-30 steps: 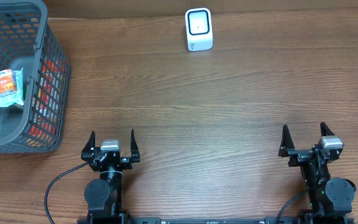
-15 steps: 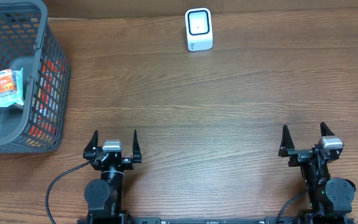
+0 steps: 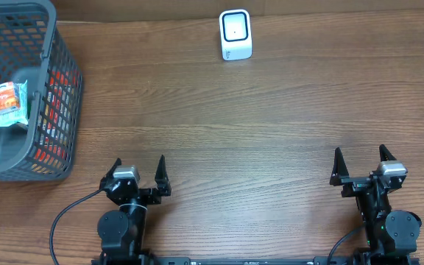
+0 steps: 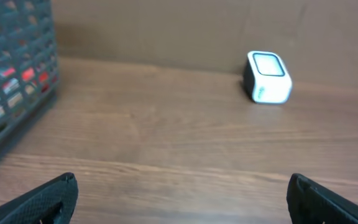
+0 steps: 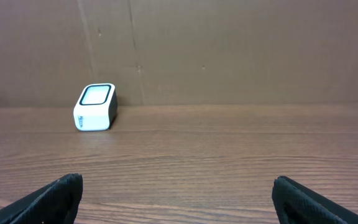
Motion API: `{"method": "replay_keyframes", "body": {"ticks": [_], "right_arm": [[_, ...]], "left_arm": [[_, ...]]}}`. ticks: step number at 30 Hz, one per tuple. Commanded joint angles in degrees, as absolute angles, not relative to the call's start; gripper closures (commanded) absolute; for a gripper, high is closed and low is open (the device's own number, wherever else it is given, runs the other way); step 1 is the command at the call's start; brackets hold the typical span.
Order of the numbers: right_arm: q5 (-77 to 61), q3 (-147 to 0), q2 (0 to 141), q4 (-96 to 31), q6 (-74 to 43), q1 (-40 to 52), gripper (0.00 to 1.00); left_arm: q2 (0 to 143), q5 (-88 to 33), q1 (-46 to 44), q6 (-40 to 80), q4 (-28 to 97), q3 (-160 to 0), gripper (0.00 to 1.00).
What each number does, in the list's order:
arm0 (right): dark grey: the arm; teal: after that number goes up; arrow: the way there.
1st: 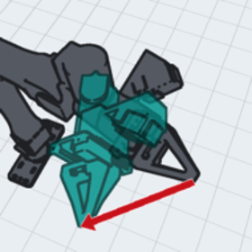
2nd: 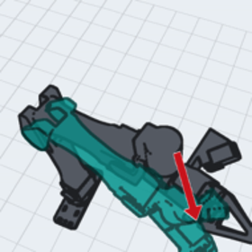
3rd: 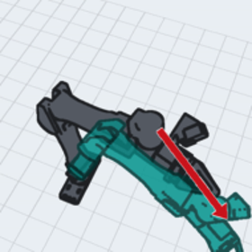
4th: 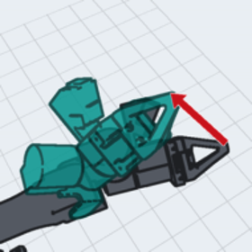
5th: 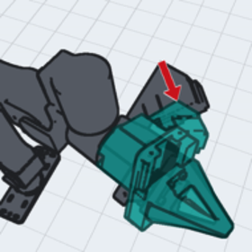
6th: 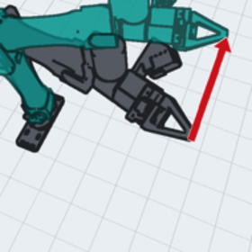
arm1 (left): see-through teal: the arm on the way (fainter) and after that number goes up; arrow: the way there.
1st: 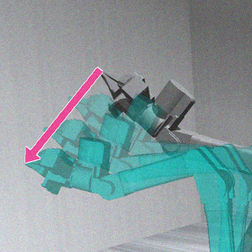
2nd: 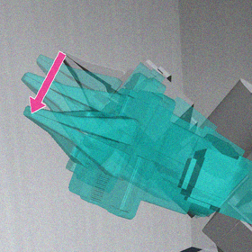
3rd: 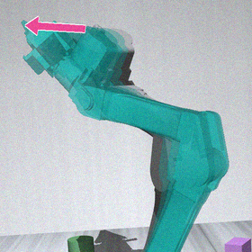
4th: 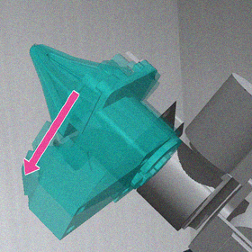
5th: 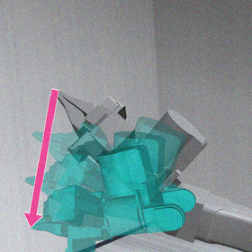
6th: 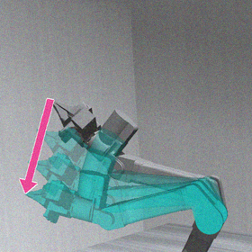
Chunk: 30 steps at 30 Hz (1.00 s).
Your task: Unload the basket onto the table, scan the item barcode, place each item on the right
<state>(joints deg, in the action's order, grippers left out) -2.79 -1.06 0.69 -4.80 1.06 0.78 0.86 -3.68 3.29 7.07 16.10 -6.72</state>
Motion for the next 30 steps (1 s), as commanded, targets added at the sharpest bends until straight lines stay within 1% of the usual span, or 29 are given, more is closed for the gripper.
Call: {"method": "replay_keyframes", "body": {"ticks": [1,4,10,15,18,23,28,30], "right_arm": [[-3.09,-0.45,0.16,-4.60,1.15,0.58,0.00],[-3.09,-0.45,0.16,-4.60,1.15,0.58,0.00],[-3.09,-0.45,0.16,-4.60,1.15,0.58,0.00],[-3.09,-0.45,0.16,-4.60,1.15,0.58,0.00],[-3.09,-0.45,0.16,-4.60,1.15,0.58,0.00],[-3.07,-0.45,0.16,-4.62,1.15,0.58,0.00],[-3.09,-0.45,0.16,-4.60,1.15,0.58,0.00],[-3.09,-0.45,0.16,-4.60,1.15,0.58,0.00]], "left_arm": [[0.91,-7.79,2.98,9.47,19.97,-13.89,0.00],[3.01,-10.24,2.98,9.45,24.21,-18.65,0.00],[11.62,-16.43,2.98,9.45,27.62,-28.45,0.00],[23.57,-22.15,2.98,9.04,31.22,-39.59,0.00],[32.47,-26.37,2.96,5.98,36.49,-48.36,0.00],[48.42,-30.30,2.96,-1.08,52.14,-67.61,0.00],[66.30,-29.76,2.96,-8.29,75.72,-93.54,0.01],[72.73,-28.12,2.96,-9.19,84.14,-102.72,0.00]]}}
